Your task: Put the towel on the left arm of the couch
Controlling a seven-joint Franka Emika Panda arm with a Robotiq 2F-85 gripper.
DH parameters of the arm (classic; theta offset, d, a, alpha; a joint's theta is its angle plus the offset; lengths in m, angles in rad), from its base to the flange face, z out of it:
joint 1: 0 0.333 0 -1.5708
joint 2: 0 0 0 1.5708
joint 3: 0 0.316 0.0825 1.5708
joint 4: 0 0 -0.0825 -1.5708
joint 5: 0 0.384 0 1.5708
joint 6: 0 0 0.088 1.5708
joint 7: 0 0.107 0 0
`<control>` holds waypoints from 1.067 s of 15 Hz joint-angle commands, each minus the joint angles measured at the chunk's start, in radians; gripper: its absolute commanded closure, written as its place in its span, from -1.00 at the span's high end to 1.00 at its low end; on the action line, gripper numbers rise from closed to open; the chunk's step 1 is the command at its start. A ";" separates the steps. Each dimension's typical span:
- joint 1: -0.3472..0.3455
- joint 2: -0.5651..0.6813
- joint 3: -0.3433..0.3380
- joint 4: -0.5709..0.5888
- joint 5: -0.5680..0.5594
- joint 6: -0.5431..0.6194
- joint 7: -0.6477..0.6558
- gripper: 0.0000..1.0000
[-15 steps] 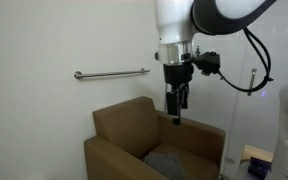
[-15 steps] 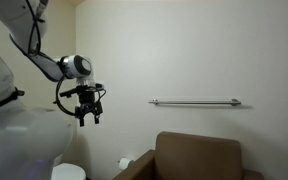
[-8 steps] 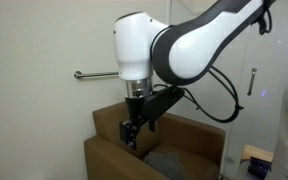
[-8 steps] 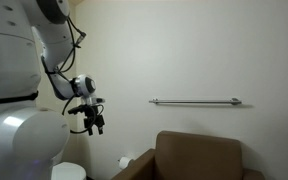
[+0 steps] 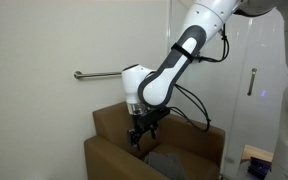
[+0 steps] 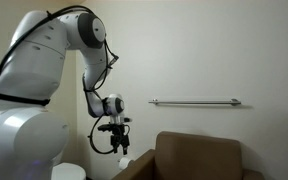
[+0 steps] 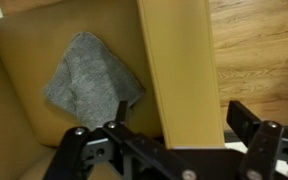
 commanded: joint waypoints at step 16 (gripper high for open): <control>0.056 0.117 -0.167 0.074 0.042 0.014 -0.068 1.00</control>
